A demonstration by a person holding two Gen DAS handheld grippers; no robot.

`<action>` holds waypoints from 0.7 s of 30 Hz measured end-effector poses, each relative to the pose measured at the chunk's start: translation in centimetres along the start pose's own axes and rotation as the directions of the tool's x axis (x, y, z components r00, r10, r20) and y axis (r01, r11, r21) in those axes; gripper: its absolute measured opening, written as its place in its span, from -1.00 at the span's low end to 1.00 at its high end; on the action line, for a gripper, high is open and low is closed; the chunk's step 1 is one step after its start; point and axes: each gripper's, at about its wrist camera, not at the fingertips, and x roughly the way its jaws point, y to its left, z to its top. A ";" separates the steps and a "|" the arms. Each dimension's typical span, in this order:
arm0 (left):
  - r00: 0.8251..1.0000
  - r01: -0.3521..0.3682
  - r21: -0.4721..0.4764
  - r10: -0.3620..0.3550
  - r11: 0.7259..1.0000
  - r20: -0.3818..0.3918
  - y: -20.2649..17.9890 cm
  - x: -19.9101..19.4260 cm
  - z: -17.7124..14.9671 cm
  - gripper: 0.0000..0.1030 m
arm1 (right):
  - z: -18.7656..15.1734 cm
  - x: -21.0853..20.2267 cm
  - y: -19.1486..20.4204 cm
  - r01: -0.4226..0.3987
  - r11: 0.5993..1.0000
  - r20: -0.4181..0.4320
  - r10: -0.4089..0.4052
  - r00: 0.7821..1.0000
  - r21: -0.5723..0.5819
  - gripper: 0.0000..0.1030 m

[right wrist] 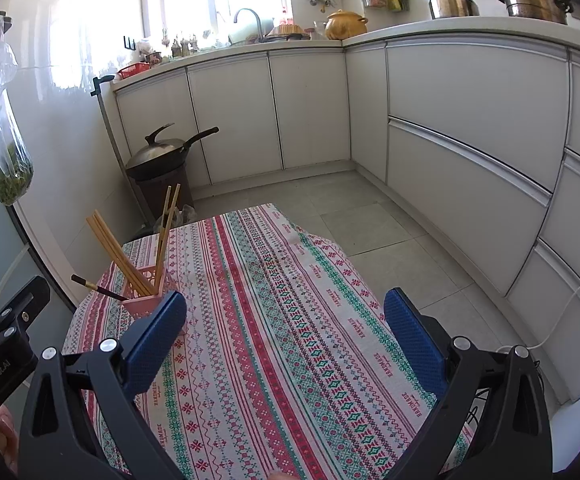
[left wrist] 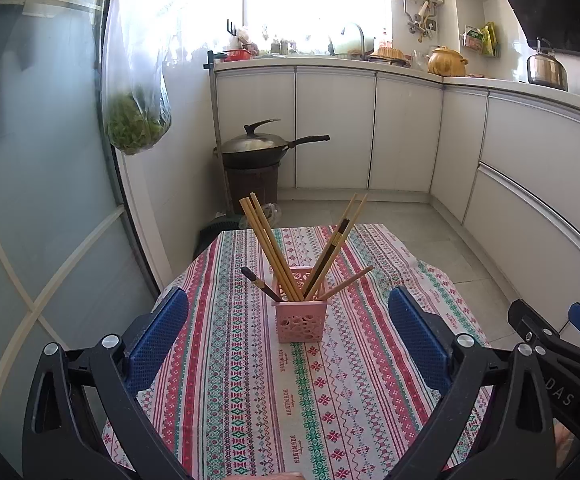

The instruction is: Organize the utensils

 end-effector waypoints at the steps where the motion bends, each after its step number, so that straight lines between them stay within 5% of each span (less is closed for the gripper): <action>1: 1.000 0.001 -0.001 -0.001 1.000 0.000 0.0 0.0 0.0 0.86 | -0.1 0.0 0.0 0.000 1.000 -0.001 0.000 1.000 0.001 0.87; 21: 1.000 -0.003 0.001 0.003 1.000 -0.003 0.1 0.2 0.0 0.86 | -0.3 0.2 0.0 -0.002 1.000 -0.014 0.002 1.000 -0.003 0.87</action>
